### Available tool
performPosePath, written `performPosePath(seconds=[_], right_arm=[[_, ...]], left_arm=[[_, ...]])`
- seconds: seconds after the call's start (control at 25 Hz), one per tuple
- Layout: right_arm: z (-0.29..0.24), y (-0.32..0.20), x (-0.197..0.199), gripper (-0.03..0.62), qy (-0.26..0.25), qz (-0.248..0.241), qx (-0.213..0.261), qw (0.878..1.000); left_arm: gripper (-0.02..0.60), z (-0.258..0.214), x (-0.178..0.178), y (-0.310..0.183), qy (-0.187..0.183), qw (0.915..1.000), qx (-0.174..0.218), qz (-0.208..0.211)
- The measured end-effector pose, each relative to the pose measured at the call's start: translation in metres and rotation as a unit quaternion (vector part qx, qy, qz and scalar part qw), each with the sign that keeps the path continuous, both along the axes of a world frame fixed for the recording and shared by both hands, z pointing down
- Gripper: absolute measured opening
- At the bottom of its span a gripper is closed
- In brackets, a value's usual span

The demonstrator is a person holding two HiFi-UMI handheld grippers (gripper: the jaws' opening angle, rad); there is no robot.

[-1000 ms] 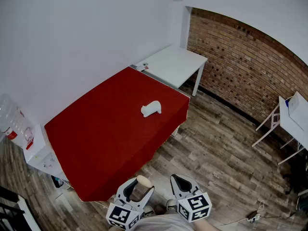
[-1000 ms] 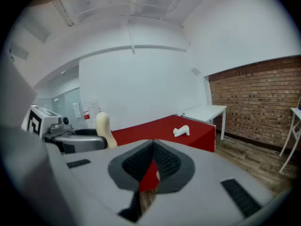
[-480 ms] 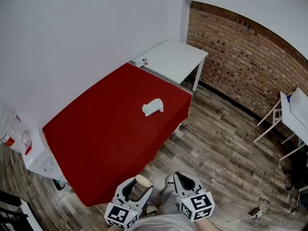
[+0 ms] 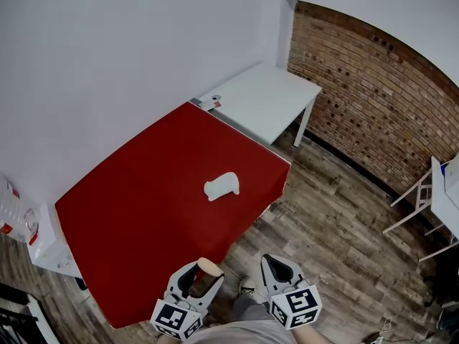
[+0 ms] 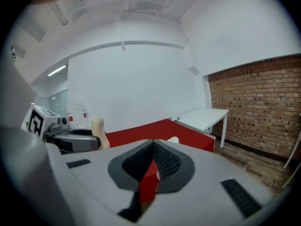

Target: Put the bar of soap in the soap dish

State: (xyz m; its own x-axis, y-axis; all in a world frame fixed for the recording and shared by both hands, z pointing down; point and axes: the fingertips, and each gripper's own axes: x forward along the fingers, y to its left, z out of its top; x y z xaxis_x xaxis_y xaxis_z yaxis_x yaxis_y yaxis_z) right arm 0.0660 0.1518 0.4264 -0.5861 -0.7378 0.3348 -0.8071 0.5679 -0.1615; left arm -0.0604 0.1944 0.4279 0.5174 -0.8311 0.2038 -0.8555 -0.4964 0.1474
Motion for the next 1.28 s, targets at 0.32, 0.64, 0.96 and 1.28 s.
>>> performPosePath(seconds=[0.32, 0.64, 0.96, 1.28], right_arm=[[-0.010, -0.090, 0.008, 0.006, -0.007, -0.028, 0.007, 1.000], [-0.007, -0.132, -0.010, 0.006, -0.005, -0.027, -0.007, 1.000], [-0.011, -0.182, -0.031, 0.006, -0.001, 0.004, -0.007, 1.000], [-0.009, -0.216, -0.035, 0.006, 0.004, 0.010, -0.009, 1.000]], left_arm=[[0.261, -0.017, 0.009, -0.082, -0.013, 0.9994, 0.013, -0.030], [0.261, -0.011, -0.002, -0.128, -0.002, 0.9998, -0.004, -0.021], [0.261, -0.011, -0.026, -0.185, -0.012, 0.9998, -0.004, 0.016], [0.261, -0.005, -0.036, -0.220, -0.009, 0.9998, -0.009, 0.013]])
